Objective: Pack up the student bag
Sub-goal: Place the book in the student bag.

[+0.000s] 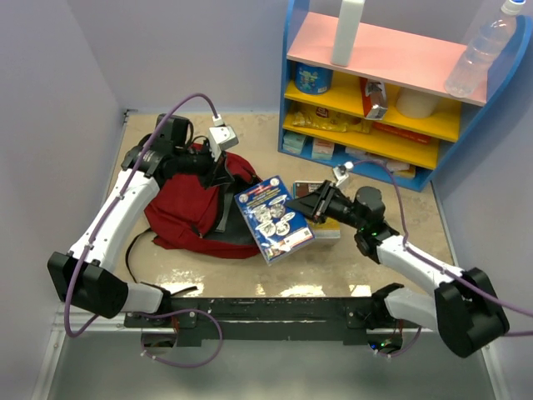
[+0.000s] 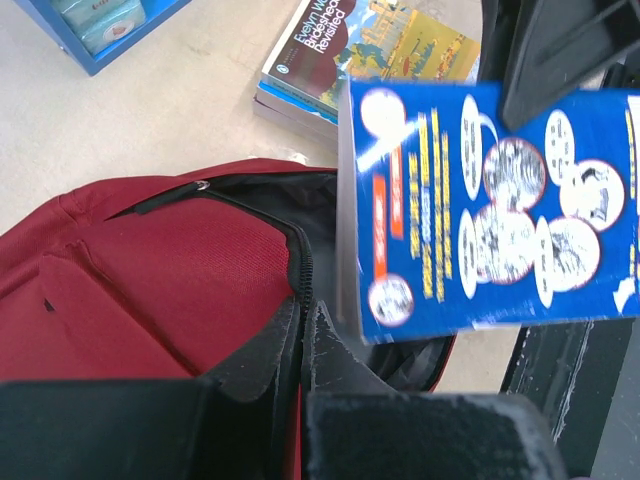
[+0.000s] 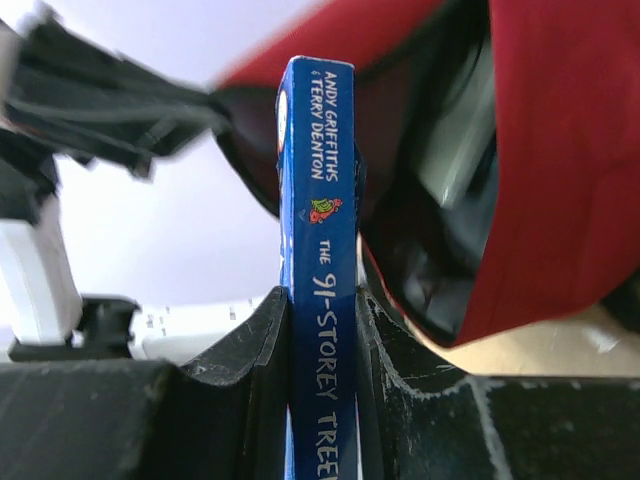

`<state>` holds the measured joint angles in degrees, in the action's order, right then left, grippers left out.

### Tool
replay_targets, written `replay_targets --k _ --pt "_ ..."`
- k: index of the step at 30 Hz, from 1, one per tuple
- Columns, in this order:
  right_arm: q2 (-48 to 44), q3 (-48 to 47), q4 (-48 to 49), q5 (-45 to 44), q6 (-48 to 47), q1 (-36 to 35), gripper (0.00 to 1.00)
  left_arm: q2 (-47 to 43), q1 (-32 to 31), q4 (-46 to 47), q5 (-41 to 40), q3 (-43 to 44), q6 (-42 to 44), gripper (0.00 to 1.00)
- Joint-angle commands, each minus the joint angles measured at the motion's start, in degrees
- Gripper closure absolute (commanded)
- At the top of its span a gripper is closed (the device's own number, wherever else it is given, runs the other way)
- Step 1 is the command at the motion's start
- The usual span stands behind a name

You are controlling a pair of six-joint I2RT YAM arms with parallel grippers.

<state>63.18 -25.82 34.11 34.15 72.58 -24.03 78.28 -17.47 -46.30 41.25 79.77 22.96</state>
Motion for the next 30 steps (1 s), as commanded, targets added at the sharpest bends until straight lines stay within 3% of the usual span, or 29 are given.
replay_targets --k 1,6,14,22,27,30 --pt "1.5 -3.4 10.6 3.1 2.5 -2.5 1.00 -1.0 -0.1 2.8 0.8 -0.2 -1.2 1.00" --pt "3.2 -6.2 0.5 1.2 -4.0 -3.1 1.00 -1.0 -0.1 2.5 0.8 -0.1 -0.9 1.00" --pt "21.5 -13.5 7.9 0.7 -3.8 -8.0 1.00 -1.2 0.0 1.3 1.3 1.0 -0.9 1.00" --pt "29.5 -23.3 4.7 -4.3 -5.6 -9.5 1.00 -1.8 -0.1 -0.1 1.3 1.7 -0.4 1.00" --pt "37.8 -31.2 10.9 -4.4 0.2 -10.2 1.00 -0.7 0.0 -2.6 1.4 4.2 0.6 1.00" --pt "41.7 -36.6 8.6 -6.3 0.0 -11.3 1.00 -0.9 0.0 -3.0 1.4 4.6 0.6 1.00"
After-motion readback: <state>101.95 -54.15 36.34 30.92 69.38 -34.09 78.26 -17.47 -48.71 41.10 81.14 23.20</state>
